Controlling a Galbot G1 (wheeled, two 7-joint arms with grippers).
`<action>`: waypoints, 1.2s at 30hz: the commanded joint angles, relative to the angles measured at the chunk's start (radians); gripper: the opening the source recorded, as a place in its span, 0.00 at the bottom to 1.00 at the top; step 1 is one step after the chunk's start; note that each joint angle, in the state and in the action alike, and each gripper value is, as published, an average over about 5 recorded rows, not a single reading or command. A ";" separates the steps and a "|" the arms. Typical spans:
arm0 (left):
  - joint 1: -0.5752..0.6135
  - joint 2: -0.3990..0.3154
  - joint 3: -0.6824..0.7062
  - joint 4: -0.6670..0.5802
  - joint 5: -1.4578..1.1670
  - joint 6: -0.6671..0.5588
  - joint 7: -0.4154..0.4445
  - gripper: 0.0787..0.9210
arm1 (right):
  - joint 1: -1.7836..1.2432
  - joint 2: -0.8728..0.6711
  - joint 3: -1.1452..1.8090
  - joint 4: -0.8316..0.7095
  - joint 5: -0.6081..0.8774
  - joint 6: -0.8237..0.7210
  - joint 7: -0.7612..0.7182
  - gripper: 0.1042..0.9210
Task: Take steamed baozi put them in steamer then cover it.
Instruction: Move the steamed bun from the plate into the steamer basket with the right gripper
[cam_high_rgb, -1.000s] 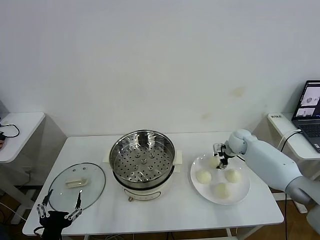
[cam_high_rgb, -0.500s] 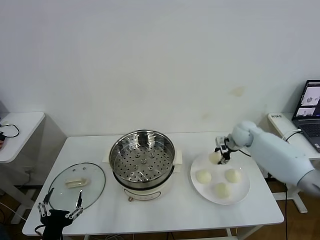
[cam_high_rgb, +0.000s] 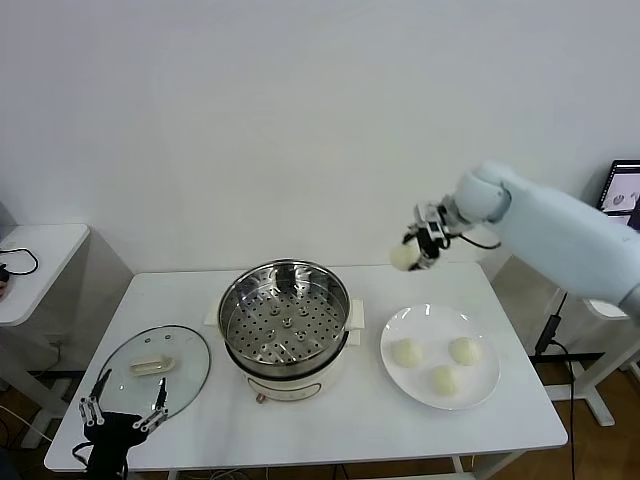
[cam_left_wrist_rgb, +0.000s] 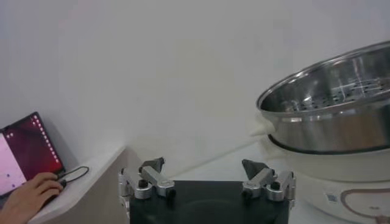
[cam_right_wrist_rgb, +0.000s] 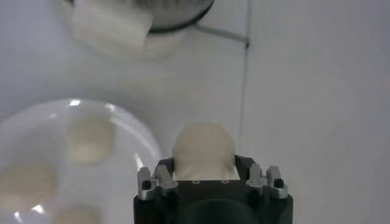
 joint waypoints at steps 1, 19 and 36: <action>-0.003 0.001 -0.002 0.004 -0.001 0.001 0.001 0.88 | 0.118 0.224 -0.119 0.022 0.079 0.043 0.035 0.64; -0.001 -0.007 -0.037 0.000 0.000 -0.001 -0.002 0.88 | -0.011 0.420 -0.242 -0.151 -0.222 0.406 0.103 0.64; 0.000 -0.012 -0.040 -0.006 0.001 -0.003 -0.005 0.88 | -0.113 0.518 -0.205 -0.350 -0.401 0.606 0.158 0.65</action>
